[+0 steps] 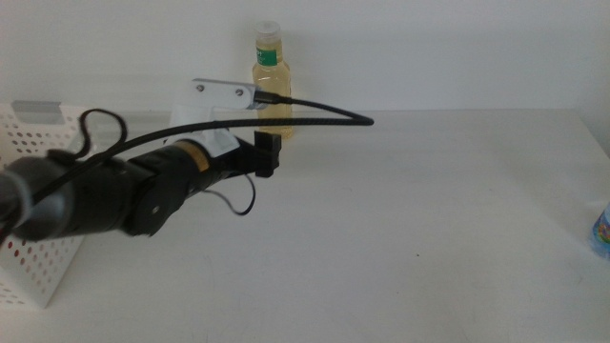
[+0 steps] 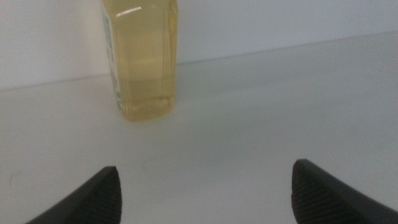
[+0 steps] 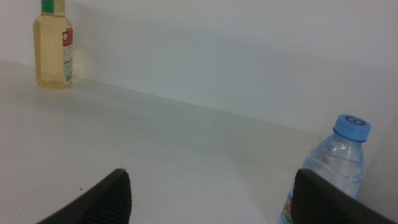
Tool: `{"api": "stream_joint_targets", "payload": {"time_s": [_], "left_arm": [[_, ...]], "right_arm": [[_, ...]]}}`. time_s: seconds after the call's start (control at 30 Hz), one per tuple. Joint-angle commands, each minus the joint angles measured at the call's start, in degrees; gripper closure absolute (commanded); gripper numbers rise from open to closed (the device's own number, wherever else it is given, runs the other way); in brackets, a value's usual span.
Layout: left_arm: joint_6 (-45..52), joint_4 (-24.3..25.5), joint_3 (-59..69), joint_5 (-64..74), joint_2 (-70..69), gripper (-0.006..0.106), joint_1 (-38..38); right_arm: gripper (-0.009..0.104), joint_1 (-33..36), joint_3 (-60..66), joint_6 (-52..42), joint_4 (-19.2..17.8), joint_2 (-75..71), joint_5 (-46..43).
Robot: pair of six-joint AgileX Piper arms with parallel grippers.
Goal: Use arms to grab the bottles and put them into the dustbin to the left of the table.
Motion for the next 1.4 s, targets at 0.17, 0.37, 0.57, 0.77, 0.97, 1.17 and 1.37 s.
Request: {"api": "stream_joint_targets", "payload": {"time_s": [0.17,0.37,0.57,0.77,0.97,1.17,1.37], "left_arm": [[7.9,-6.7,-9.2,-6.4,4.4,0.01,-0.3],[14.2,-12.9,-14.8,-8.1,10.4,0.01,-0.3],[15.5,-13.4,-19.3,-11.0,15.1,0.01,-0.3],[15.4,-15.6,-24.3,-11.8,19.6,0.01,-0.3],[15.4,-16.2,-28.2,-11.8,22.1,0.01,-0.1],[18.0,-18.5,-31.5,-11.9,24.7,0.01,-0.1],[21.0,-20.6,-34.4,-12.3,26.6,0.01,-0.1]], "right_arm": [[0.028,-0.4,-0.5,-0.3,-0.7,-1.5,-4.3],[0.028,-0.4,-0.5,-0.3,-0.7,-1.5,-4.3],[0.028,-0.4,-0.5,-0.3,-0.7,-1.5,-4.3],[0.028,-0.4,-0.5,-0.3,-0.7,-1.5,-4.3],[0.028,-0.4,-0.5,-0.3,-0.7,-1.5,-4.3],[0.028,-0.4,-0.5,-0.3,-0.7,-1.5,-4.3],[0.028,-0.4,-0.5,-0.3,-0.7,-1.5,-4.3]]}}
